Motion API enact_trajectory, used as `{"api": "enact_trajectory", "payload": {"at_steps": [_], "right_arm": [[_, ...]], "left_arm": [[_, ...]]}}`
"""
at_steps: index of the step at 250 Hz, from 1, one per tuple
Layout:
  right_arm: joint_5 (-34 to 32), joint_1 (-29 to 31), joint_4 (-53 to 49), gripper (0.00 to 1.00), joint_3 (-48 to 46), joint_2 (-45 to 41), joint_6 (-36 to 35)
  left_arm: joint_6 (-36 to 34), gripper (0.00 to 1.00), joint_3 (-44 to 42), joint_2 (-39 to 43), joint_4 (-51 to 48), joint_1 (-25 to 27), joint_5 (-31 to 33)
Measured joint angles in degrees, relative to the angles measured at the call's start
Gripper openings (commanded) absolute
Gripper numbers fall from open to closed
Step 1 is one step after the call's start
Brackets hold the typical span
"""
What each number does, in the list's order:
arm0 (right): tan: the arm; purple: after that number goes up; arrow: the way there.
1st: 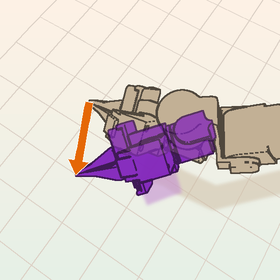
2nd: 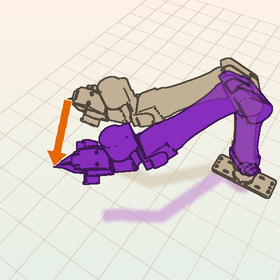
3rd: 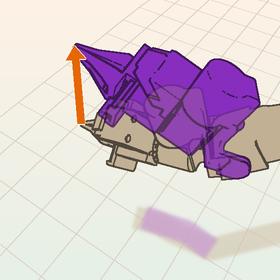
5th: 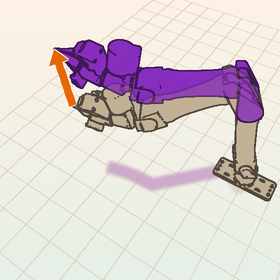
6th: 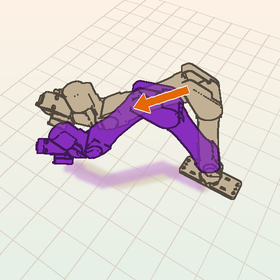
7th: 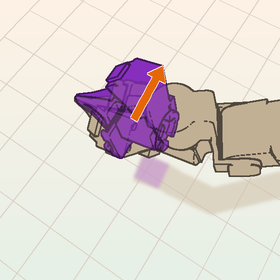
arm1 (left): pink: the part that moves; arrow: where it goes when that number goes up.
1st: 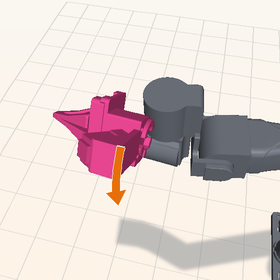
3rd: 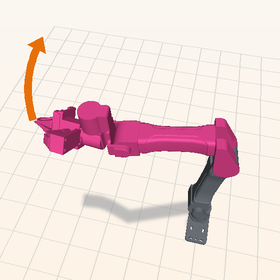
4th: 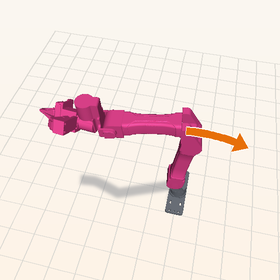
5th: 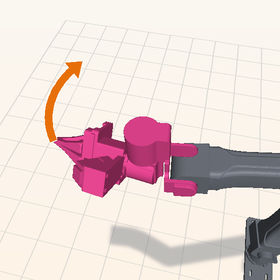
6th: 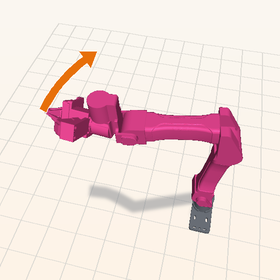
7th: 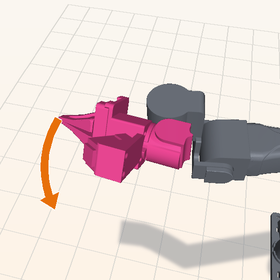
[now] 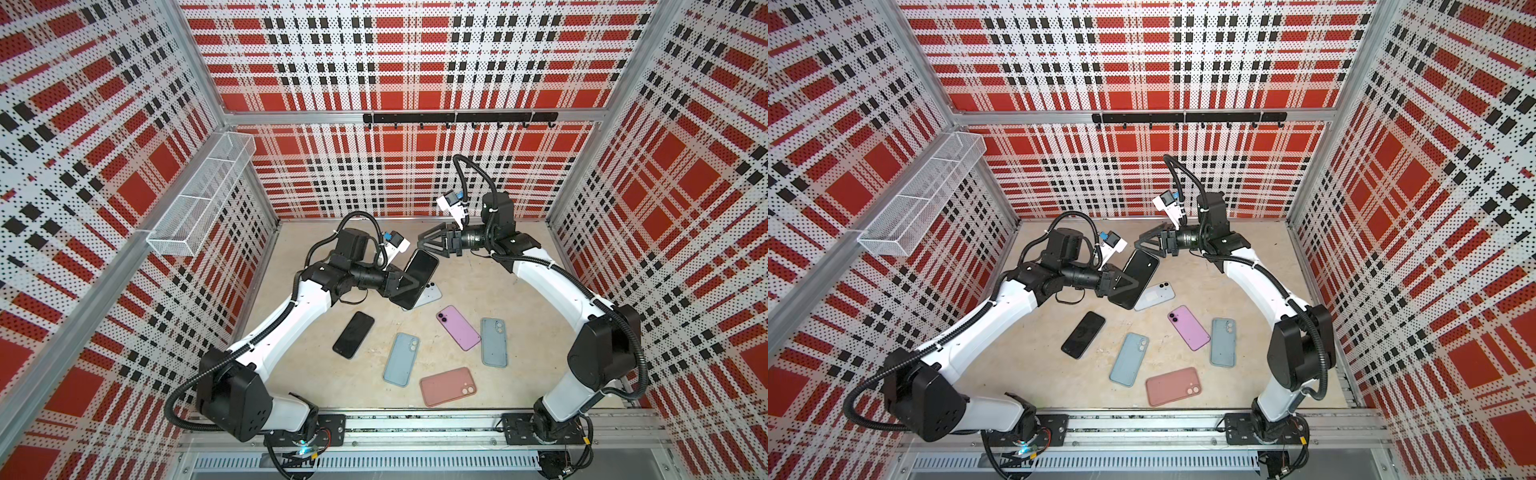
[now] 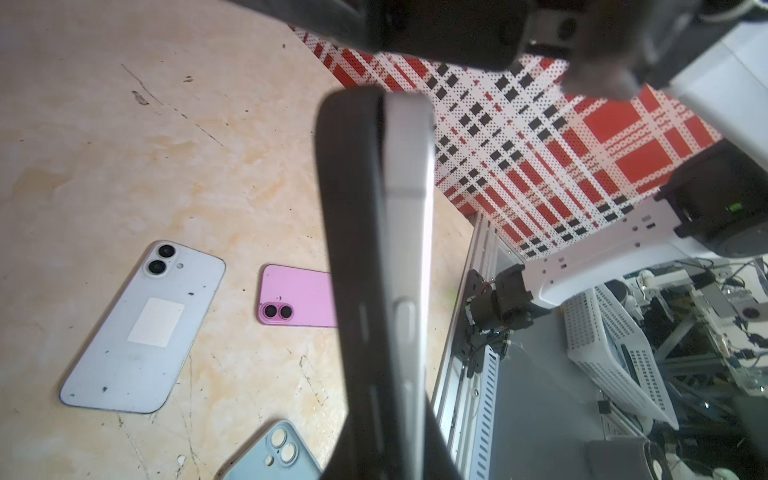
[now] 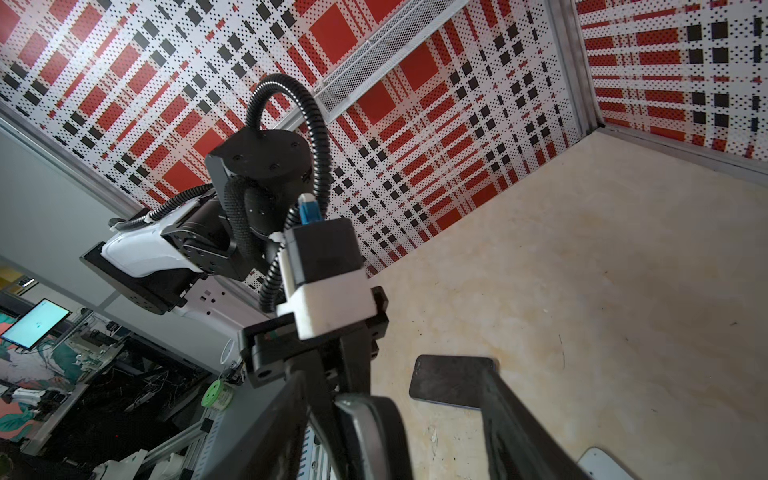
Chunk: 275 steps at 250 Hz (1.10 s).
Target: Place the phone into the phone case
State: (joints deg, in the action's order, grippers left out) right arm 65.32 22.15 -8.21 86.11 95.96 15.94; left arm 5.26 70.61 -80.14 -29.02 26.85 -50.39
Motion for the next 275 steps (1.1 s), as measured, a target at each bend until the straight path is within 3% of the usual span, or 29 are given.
{"api": "enact_trajectory", "payload": {"at_steps": [104,157,229,257,275], "right_arm": [[4.22,2.67,-6.12,0.63,-1.38,-0.24,-5.07],[4.70,2.99,-7.28,0.37,-2.36,-1.25,-6.29],[5.86,2.75,-1.20,0.24,-4.59,-1.88,-4.00],[8.61,2.62,3.80,0.05,-6.32,-2.19,-2.03],[10.21,2.58,7.58,0.07,-7.45,-2.64,-0.26]], "left_arm": [[-2.36,0.00,1.16,0.00,-2.40,0.46,-0.24],[-2.38,0.00,1.16,0.00,-2.38,0.46,-0.63],[-2.29,0.00,1.22,0.00,-2.38,0.57,-2.16],[-2.40,0.00,1.22,0.00,-2.67,0.39,-3.63],[-2.45,0.00,1.22,0.07,-2.67,0.33,-4.66]]}}
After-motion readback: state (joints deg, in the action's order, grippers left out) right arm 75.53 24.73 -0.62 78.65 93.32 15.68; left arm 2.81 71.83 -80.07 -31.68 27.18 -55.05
